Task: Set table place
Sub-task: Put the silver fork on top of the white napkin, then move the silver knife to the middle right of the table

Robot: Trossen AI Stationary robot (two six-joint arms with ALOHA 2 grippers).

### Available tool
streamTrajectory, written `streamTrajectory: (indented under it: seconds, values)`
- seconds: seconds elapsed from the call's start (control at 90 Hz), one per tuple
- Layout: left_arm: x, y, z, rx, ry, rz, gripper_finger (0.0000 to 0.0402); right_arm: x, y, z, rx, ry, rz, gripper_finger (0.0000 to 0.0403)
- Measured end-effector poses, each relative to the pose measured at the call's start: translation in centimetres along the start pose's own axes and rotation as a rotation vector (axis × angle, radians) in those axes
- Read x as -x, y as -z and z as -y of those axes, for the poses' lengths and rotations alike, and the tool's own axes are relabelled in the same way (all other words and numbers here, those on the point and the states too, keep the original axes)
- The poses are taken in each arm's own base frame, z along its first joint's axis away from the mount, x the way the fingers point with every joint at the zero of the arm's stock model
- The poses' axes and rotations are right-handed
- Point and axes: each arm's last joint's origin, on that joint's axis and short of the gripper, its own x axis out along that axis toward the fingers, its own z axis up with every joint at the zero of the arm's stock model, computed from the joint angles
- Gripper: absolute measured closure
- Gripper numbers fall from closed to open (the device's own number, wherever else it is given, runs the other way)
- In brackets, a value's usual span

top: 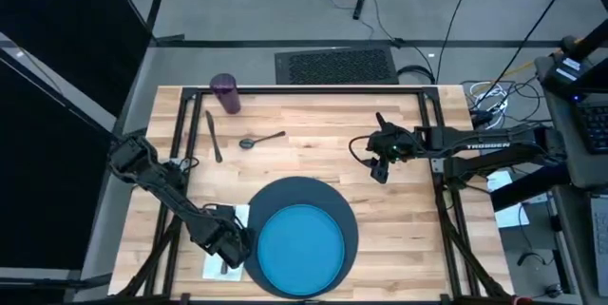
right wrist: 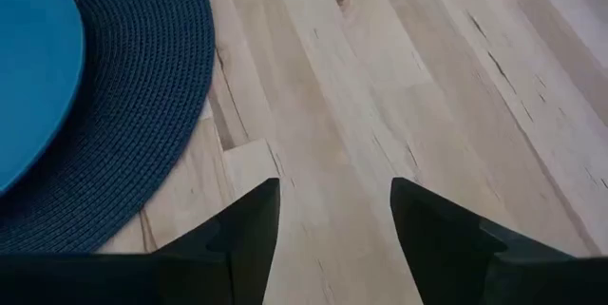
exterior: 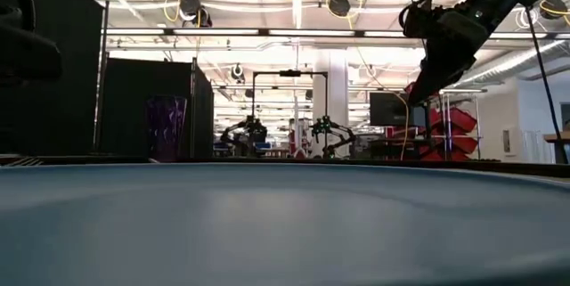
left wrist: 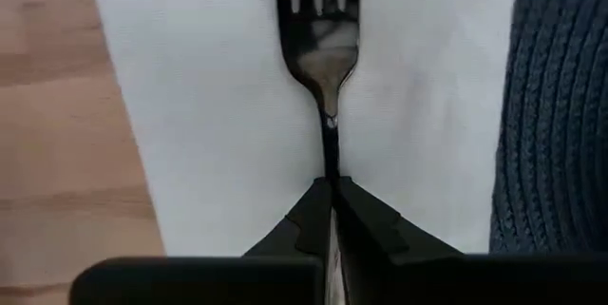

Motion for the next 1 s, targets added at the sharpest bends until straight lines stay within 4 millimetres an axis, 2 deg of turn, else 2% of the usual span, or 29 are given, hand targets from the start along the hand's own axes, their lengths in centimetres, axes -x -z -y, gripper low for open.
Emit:
streamTrajectory:
  seconds: [0.389,0.611,0.722,0.867,1.0]
  values:
    - [0.0,0.0,0.0,-0.014,0.002,-0.004,0.0337,0.0,0.0,0.0,0.0,0.0,0.001,0.0216]
    - [0.7,0.1,0.2,-0.041,0.01,0.002,0.0331,0.0,-0.1,0.0,-0.001,-0.001,0.009,0.0216]
    - [2.8,0.0,0.0,-0.047,0.006,0.033,0.0331,0.0,-0.1,0.0,-0.001,-0.003,0.014,0.0216]
    - [7.0,-0.7,-0.5,-0.124,0.04,0.11,0.0331,0.0,-0.3,-0.1,0.022,-0.005,0.03,0.0216]
    - [10.8,-1.1,-0.2,-0.299,0.224,0.257,0.0331,0.0,-0.4,-0.1,0.048,-0.006,0.037,0.0216]
